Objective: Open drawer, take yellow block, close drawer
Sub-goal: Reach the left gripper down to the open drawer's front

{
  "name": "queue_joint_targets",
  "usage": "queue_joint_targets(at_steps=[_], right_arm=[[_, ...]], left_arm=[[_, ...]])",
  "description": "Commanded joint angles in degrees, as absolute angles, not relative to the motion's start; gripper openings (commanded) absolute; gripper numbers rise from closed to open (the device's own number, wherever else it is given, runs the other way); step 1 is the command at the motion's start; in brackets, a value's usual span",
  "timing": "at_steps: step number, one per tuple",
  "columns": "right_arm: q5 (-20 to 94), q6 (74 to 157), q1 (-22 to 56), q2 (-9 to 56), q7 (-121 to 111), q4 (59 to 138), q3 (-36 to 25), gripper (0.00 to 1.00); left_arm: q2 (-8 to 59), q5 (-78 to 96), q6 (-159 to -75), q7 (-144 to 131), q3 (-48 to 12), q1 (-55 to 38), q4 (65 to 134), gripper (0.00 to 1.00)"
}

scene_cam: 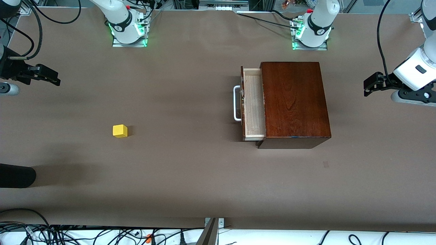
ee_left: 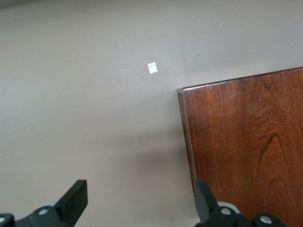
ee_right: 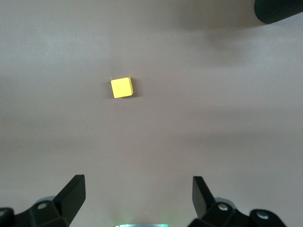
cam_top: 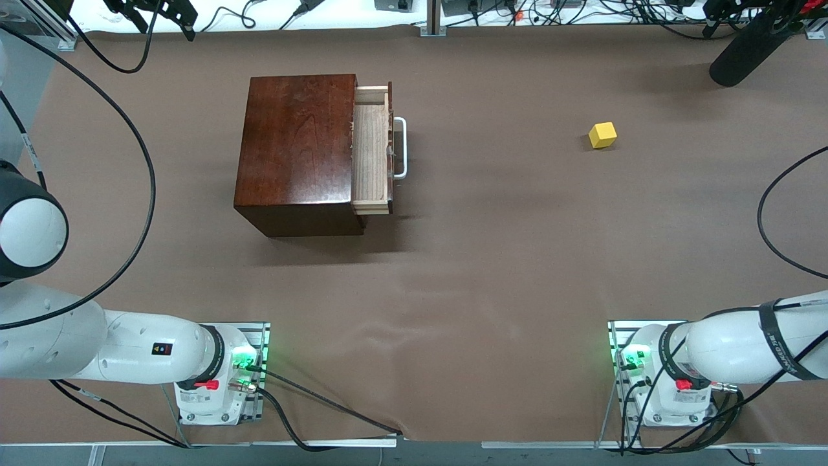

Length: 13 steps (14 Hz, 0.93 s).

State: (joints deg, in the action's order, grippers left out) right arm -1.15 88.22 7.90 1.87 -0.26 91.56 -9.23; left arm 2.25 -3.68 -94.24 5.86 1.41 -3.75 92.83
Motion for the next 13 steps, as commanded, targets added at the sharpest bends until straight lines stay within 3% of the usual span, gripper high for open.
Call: queue_joint_targets(at_steps=[1,6,10,13], right_arm=[[-1.8,86.8,8.3,2.0,0.8,90.4,-9.0,1.0],[-1.6,86.9,8.6,2.0,1.1,90.4,-9.0,1.0],[-0.9,86.8,8.6,2.0,1.1,90.4,-9.0,1.0],[-0.9,86.9,8.6,2.0,1.1,90.4,-9.0,1.0]], left_arm=[[3.1,-2.6,-93.1,7.0,0.7,-4.7,90.9,1.0],[5.2,-1.9,-93.2,7.2,-9.6,-9.4,90.8,1.0],[11.9,1.4,-94.4,9.5,-21.4,-11.1,90.6,1.0],[19.0,2.3,-99.7,22.1,-28.3,-11.2,89.3,1.0]])
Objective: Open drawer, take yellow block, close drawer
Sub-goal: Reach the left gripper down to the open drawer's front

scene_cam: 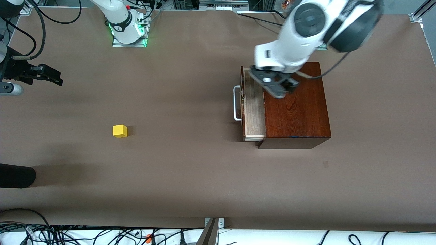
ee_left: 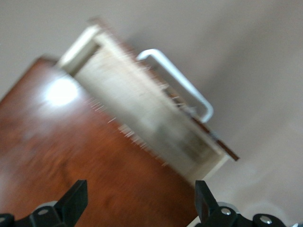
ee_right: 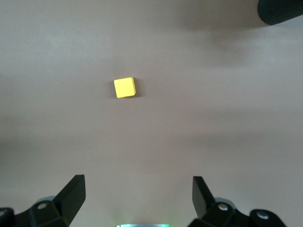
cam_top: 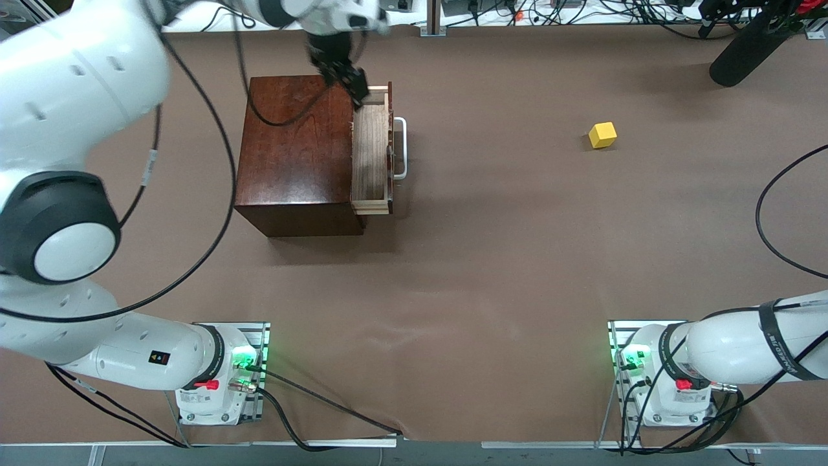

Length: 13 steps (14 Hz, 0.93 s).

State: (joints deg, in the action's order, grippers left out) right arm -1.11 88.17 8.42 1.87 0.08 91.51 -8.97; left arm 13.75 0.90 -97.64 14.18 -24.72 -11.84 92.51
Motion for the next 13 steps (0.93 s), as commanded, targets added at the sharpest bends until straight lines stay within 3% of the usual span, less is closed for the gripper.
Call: queue_joint_targets(at_steps=[1,6,13], right_arm=[[-0.5,87.0,8.6,2.0,1.1,90.4,-9.0,1.0],[-0.2,86.7,8.6,1.9,1.1,90.4,-9.1,1.0],[-0.2,86.7,8.5,2.0,1.1,90.4,-9.2,1.0]], left_arm=[[21.1,2.1,-102.8,24.8,-29.6,-11.2,89.5,1.0],[31.5,-0.8,-116.5,45.8,-30.4,-13.8,89.6,1.0],[35.2,-13.4,-115.8,46.8,-30.2,-15.8,90.5,1.0]])
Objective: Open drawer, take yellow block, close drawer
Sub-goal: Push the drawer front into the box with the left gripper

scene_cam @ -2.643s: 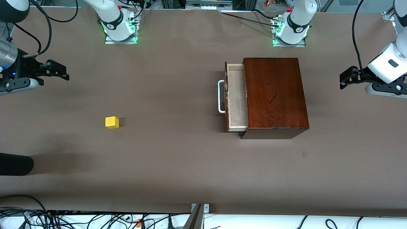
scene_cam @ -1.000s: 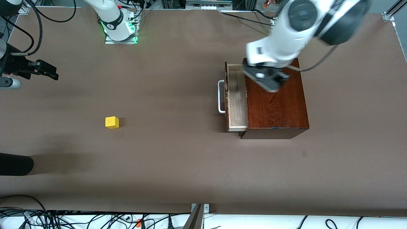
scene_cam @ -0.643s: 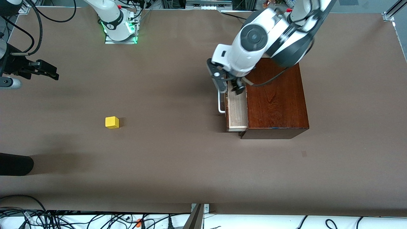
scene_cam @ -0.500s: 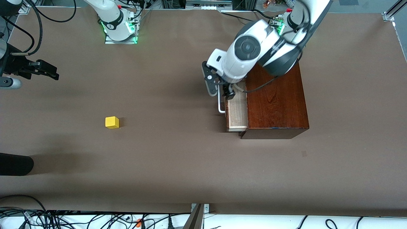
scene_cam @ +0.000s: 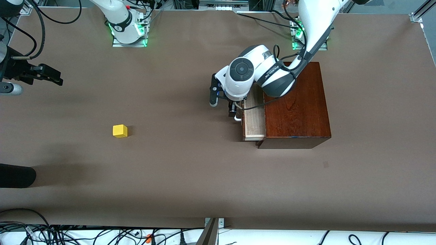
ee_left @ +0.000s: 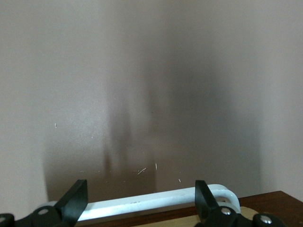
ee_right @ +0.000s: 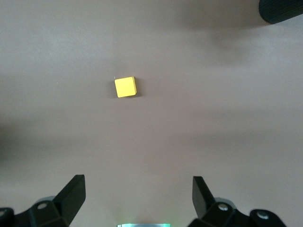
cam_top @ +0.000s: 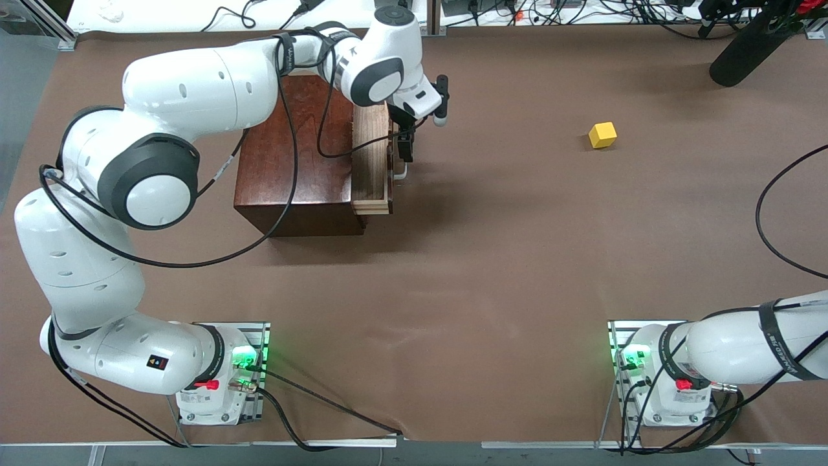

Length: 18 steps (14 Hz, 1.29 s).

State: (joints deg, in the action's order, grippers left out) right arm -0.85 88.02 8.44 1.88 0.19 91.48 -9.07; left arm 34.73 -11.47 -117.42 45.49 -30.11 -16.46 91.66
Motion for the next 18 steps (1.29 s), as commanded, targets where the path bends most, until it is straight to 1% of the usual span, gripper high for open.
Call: queue_joint_targets(at_steps=[1,8,13,18], right_arm=[[-0.2,86.7,8.5,2.0,1.1,90.4,-9.2,1.0],[-0.2,86.7,8.6,2.0,1.1,90.4,-9.1,1.0],[-0.2,86.7,8.6,2.0,1.1,90.4,-9.1,1.0],[-0.2,86.7,8.6,2.0,1.1,90.4,-9.0,1.0]], left_arm=[[35.1,-13.4,-113.8,46.8,-30.1,-15.6,90.4,1.0],[33.9,-13.4,-104.9,46.0,-30.1,-10.6,90.3,1.0],[33.9,-13.4,-104.3,44.9,-29.8,-7.7,90.3,1.0],[34.0,-13.4,-104.2,44.9,-29.5,-6.9,90.3,1.0]])
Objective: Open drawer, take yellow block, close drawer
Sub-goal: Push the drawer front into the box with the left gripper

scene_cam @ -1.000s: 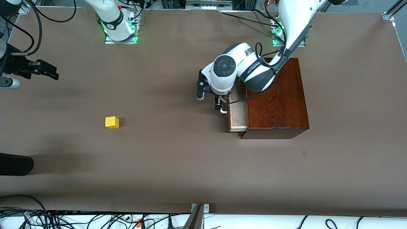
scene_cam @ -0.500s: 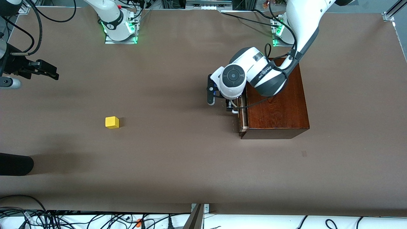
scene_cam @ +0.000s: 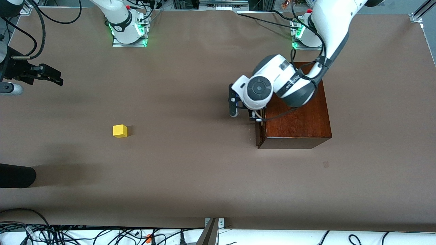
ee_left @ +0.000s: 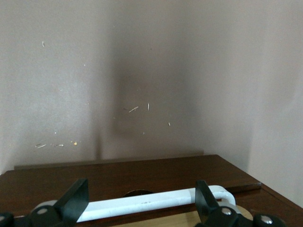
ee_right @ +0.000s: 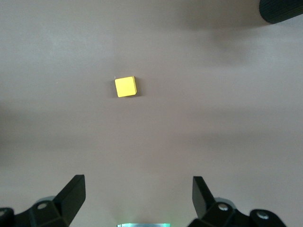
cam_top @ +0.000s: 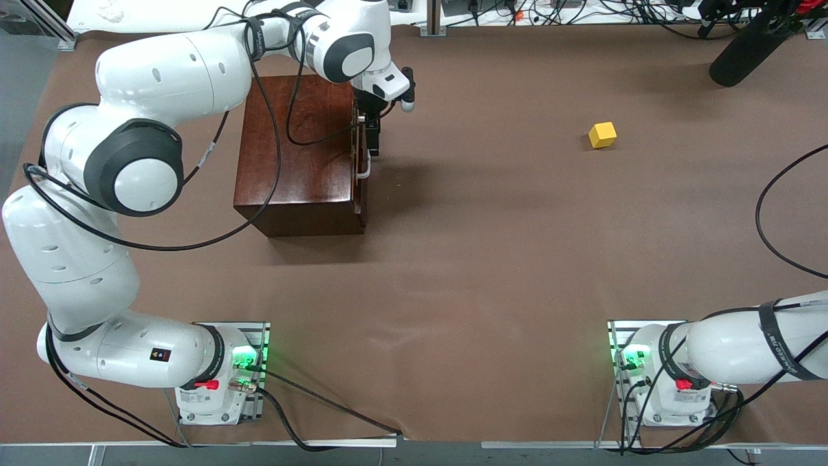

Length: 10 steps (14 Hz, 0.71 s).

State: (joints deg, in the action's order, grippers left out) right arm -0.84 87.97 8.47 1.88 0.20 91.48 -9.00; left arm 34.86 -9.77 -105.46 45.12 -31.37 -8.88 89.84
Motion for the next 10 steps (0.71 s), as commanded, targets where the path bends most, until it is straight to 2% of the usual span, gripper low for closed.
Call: queue_joint_targets(at_steps=[1,3,6,8,10], right_arm=[[-0.2,86.7,8.6,2.0,1.1,90.4,-9.0,1.0],[-0.2,86.7,8.6,2.0,1.1,90.4,-9.0,1.0],[-0.2,86.7,8.6,1.9,1.1,90.4,-9.0,1.0],[-0.2,86.7,8.6,1.9,1.1,90.4,-9.0,1.0],[-0.2,86.7,8.6,1.9,1.1,90.4,-9.0,1.0]], left_arm=[[34.0,-13.4,-104.3,44.8,-29.6,-6.9,90.2,1.0],[33.8,-12.0,-104.7,41.9,-30.1,-7.6,89.2,1.0],[29.7,-10.0,-103.8,33.0,-31.6,-7.0,86.0,1.0],[26.2,-8.8,-99.3,27.2,-31.2,-5.9,84.5,1.0],[25.2,-9.1,-93.1,19.9,-31.2,-2.7,79.4,1.0]])
